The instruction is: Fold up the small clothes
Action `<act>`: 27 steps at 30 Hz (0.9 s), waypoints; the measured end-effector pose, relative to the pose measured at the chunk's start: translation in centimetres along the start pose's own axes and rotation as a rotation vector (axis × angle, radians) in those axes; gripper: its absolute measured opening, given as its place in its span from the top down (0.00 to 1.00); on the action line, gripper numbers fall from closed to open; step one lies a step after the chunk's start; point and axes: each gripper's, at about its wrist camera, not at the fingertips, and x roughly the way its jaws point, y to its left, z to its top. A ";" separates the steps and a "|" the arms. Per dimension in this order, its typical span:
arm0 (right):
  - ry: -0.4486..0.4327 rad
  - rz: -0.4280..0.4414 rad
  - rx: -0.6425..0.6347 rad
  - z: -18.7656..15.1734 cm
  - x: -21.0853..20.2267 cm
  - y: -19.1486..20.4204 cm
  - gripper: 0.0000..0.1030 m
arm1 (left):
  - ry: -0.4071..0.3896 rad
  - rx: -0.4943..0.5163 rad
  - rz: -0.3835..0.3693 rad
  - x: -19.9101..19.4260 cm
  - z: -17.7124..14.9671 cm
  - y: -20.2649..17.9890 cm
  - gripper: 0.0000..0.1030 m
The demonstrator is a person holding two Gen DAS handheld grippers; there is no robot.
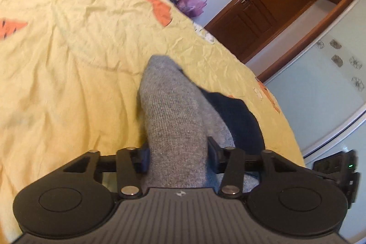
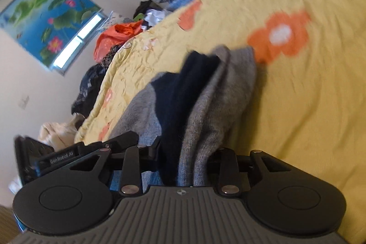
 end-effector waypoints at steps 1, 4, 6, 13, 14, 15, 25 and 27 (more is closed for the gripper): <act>-0.024 0.000 -0.030 0.3 -0.2 0.6 0.64 | -0.012 0.041 0.003 -0.1 0.3 -0.7 0.63; -0.073 -0.028 -0.045 2.0 -0.1 0.8 0.64 | -0.061 0.135 0.013 -0.2 1.5 -2.5 0.64; -0.038 -0.074 0.013 2.9 1.2 -0.2 0.59 | -0.044 0.162 0.028 0.7 2.1 -2.6 0.63; 0.070 0.003 0.056 -0.6 -0.9 -2.0 0.36 | 0.030 0.056 0.003 -1.1 -0.7 0.5 0.36; 0.075 0.024 0.059 -1.4 -1.7 -2.0 0.36 | 0.042 0.023 -0.028 -1.9 -1.4 1.1 0.36; 0.072 0.040 0.058 -2.3 -2.4 -2.1 0.37 | 0.057 -0.006 -0.050 -2.3 -2.2 1.6 0.36; 0.116 0.028 -0.082 -5.8 -5.5 1.5 0.74 | 0.065 0.047 -0.049 -5.1 -6.4 -0.9 0.80; 0.126 0.077 -0.092 -7.0 -7.4 1.9 0.74 | 0.066 0.061 -0.066 -6.8 -7.2 -1.1 0.80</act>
